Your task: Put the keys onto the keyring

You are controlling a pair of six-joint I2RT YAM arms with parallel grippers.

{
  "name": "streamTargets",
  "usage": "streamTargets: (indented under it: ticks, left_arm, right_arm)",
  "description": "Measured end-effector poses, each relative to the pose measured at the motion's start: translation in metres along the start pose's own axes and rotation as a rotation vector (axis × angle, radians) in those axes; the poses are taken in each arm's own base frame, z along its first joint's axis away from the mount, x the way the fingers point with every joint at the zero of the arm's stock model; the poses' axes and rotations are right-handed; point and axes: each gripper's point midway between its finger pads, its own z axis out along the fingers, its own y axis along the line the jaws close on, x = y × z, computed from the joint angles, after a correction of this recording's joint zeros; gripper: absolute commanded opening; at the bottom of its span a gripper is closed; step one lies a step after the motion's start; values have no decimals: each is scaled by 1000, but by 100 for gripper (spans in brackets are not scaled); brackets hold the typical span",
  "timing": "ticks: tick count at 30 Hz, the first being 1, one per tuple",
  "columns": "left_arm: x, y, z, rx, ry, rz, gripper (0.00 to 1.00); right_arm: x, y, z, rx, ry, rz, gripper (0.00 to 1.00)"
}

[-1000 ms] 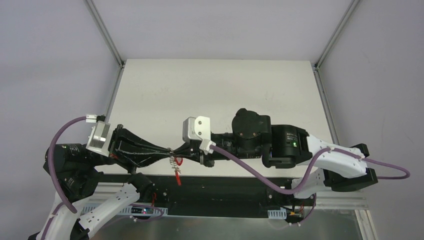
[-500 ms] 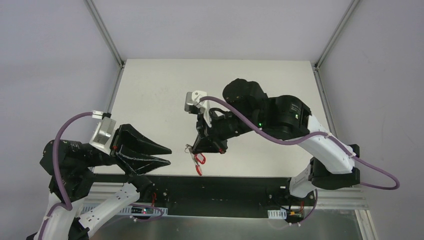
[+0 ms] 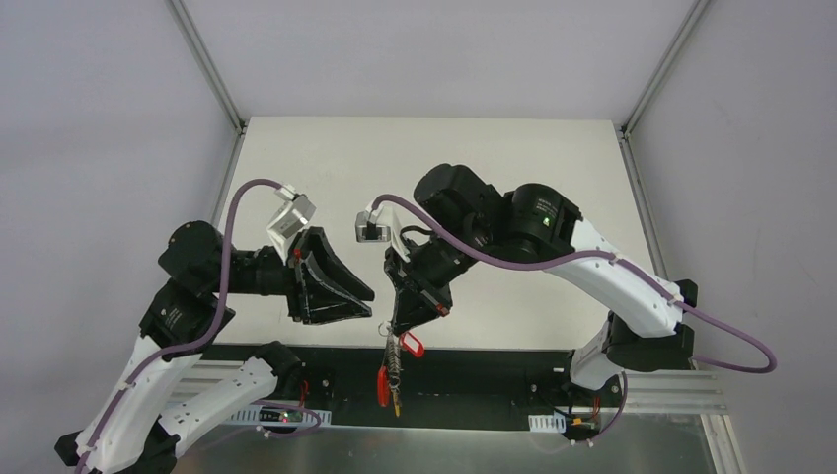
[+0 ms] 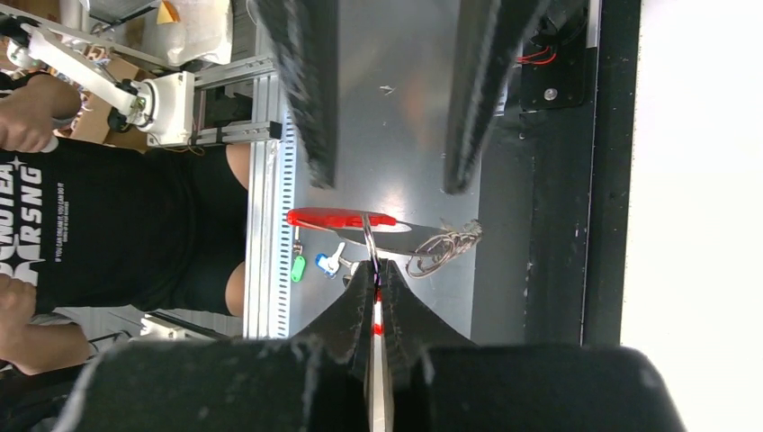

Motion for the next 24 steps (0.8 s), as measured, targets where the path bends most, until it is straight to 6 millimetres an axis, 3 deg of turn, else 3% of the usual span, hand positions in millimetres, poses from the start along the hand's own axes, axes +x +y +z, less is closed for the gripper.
streamTargets:
  ticks: [9,18,24]
  left_arm:
    - [20,12,4,-13,86,-131,36]
    - [26,12,3,-8,116,-164,31]
    - [31,14,3,-14,129,-184,27]
  right_arm:
    - [-7,-5,-2,-8,-20,62,0]
    - [-12,-23,10,5,-8,126,0]
    - [-13,-23,12,-10,-2,145,0]
